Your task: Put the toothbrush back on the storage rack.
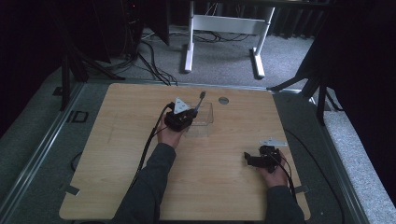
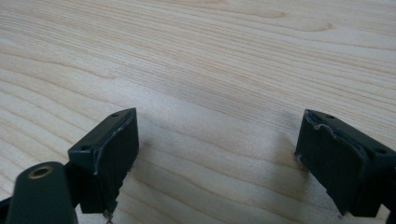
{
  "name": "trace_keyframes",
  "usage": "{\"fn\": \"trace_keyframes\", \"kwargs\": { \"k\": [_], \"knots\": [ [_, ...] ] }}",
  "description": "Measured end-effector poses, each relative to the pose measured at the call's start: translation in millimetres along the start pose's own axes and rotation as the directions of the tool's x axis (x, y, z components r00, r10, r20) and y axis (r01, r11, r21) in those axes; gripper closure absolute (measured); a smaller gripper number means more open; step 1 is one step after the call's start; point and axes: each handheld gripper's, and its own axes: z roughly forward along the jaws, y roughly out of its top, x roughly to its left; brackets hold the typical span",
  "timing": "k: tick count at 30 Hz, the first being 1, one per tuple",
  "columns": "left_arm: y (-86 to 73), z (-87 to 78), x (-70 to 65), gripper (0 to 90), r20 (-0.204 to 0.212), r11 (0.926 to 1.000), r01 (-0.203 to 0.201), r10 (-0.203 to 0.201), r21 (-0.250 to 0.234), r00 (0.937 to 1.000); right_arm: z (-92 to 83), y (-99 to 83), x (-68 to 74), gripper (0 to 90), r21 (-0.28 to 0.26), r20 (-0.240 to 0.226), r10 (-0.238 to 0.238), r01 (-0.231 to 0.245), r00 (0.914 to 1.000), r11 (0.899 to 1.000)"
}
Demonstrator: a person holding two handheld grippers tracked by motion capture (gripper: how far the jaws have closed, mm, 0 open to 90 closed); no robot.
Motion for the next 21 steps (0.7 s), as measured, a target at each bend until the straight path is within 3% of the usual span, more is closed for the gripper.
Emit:
{"fn": "trace_keyframes", "kwargs": {
  "k": [10, 15, 21],
  "knots": [
    [-1.5, 1.2, -5.8, 78.2, 0.004, 0.996, -0.06, 0.06, 0.067, 0.9982, 0.0, 0.0, 0.2, 12.7, 0.0, 0.0, 0.002, -0.002, 1.0, 1.0],
    [-3.5, 1.3, -5.7, 72.5, 0.02, 0.9946, -0.049, 0.048, 0.091, 0.9987, 0.0, 0.0, 0.0, 12.7, 0.0, 0.0, 0.0, 0.0, 1.0, 1.0],
    [-1.2, -5.1, -4.4, 59.9, 0.019, 0.9983, -0.023, 0.022, 0.053, 0.9996, 0.1, 0.1, 0.0, 12.7, 0.0, 0.0, 0.0, 0.0, 1.0, 1.0]
  ]
}}
